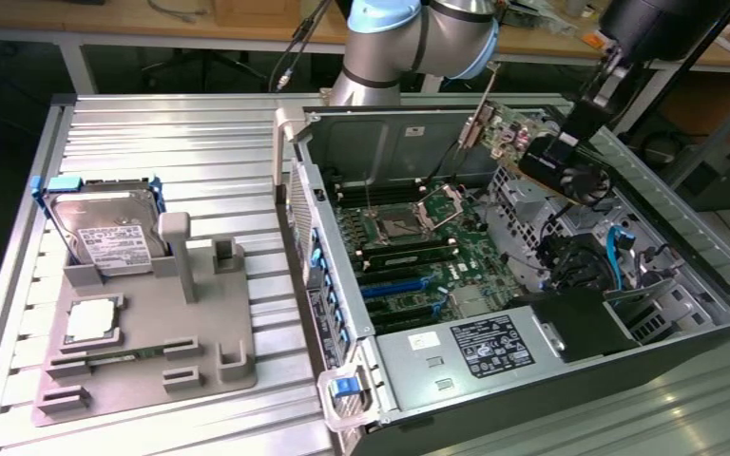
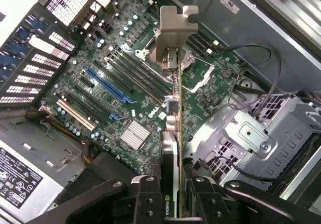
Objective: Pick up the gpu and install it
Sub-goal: 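Insert the gpu into the slot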
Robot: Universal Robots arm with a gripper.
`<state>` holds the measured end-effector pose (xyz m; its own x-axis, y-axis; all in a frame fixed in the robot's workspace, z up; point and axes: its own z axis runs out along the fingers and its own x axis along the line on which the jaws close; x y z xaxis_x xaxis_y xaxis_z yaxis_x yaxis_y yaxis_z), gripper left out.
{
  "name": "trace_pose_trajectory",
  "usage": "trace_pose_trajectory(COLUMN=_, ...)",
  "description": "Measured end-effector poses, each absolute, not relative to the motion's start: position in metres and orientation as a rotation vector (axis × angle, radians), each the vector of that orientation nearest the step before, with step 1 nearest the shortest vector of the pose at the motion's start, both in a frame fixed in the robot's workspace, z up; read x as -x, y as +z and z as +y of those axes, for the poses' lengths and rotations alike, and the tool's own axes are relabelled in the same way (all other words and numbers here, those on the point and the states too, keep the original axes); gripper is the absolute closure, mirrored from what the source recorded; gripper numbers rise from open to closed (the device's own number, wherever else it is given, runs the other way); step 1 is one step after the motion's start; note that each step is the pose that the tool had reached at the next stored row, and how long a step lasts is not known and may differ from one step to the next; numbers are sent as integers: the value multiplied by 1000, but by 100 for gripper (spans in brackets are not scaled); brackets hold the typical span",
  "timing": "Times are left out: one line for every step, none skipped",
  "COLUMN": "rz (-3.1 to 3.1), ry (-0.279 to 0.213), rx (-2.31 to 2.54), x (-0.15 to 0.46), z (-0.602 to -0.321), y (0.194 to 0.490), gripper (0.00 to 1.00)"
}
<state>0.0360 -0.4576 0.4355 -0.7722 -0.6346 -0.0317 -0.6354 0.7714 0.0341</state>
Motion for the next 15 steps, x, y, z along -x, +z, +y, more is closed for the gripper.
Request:
trace_pose_trajectory(rz=2919, ry=67, rx=1111, x=-36, z=-458, y=435, gripper=73)
trace_pose_trajectory(rz=2899, ry=68, rx=1163, x=-36, z=-458, y=435, gripper=73)
trace_pose_trajectory(rz=2884, ry=68, rx=1203, x=-36, z=-458, y=435, gripper=73)
trace_pose_trajectory(rz=2859, ry=69, rx=1262, x=-36, z=-458, y=435, gripper=73)
trace_pose_trajectory(rz=2835, ry=69, rx=1319, x=-36, z=-458, y=435, gripper=73)
trace_pose_trajectory(rz=2796, ry=70, rx=1402, x=-36, z=-458, y=435, gripper=73)
trace_pose_trajectory(rz=2782, ry=70, rx=1430, x=-36, z=-458, y=435, gripper=73)
trace_pose_trajectory(rz=2778, ry=70, rx=1439, x=-36, z=-458, y=435, gripper=73)
trace_pose_trajectory(rz=2772, ry=70, rx=1449, x=-36, z=-458, y=435, gripper=73)
trace_pose_trajectory(rz=2767, ry=70, rx=1460, x=-36, z=-458, y=435, gripper=73)
trace_pose_trajectory(rz=2762, ry=70, rx=1470, x=-36, z=-458, y=435, gripper=73)
trace_pose_trajectory(rz=2757, ry=71, rx=1480, x=-36, z=-458, y=435, gripper=73)
trace_pose_trajectory(rz=2751, ry=71, rx=1490, x=-36, z=-458, y=435, gripper=73)
trace_pose_trajectory(rz=2740, ry=71, rx=1512, x=-36, z=-458, y=435, gripper=73)
trace_pose_trajectory(rz=2733, ry=71, rx=1524, x=-36, z=-458, y=435, gripper=73)
